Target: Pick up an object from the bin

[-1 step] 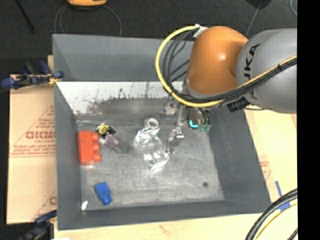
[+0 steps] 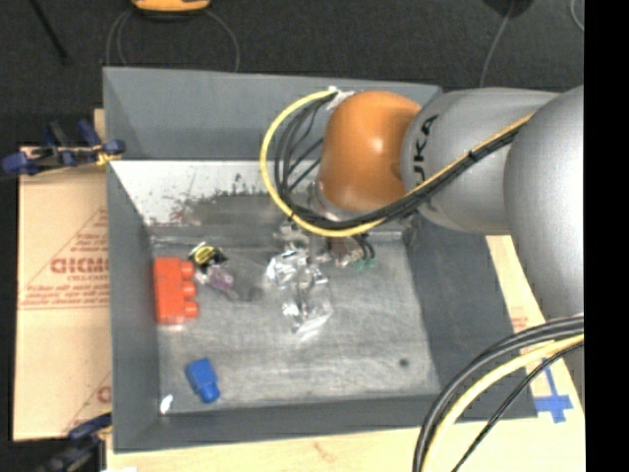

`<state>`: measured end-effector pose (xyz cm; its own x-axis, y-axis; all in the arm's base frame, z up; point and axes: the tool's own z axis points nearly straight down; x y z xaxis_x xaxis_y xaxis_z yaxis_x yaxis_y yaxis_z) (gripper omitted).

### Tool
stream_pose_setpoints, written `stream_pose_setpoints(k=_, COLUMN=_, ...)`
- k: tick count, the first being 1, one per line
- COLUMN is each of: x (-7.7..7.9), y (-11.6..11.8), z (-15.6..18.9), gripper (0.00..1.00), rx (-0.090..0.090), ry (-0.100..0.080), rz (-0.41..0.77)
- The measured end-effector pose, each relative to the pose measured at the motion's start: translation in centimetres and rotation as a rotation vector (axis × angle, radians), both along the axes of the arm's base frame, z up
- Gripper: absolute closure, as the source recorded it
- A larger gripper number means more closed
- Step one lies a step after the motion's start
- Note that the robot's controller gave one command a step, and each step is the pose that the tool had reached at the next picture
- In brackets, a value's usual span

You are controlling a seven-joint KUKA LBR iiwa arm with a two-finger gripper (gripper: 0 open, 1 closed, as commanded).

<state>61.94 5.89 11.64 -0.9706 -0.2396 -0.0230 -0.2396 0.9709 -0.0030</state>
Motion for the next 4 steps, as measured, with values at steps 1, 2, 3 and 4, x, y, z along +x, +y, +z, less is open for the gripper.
stream_pose_setpoints(k=1, x=0.5, y=6.4, z=-1.6, gripper=0.00, rx=0.001, ry=0.015, rz=0.080)
stream_pose_setpoints(k=2, x=0.5, y=-1.7, z=-4.0, gripper=0.00, rx=-0.001, ry=0.012, rz=0.184)
stream_pose_setpoints(k=3, x=0.8, y=-1.4, z=-3.7, gripper=1.00, rx=-0.001, ry=0.002, rz=0.186)
stream_pose_setpoints(k=4, x=-0.8, y=-2.3, z=10.5, gripper=1.00, rx=-0.007, ry=0.014, rz=0.232)
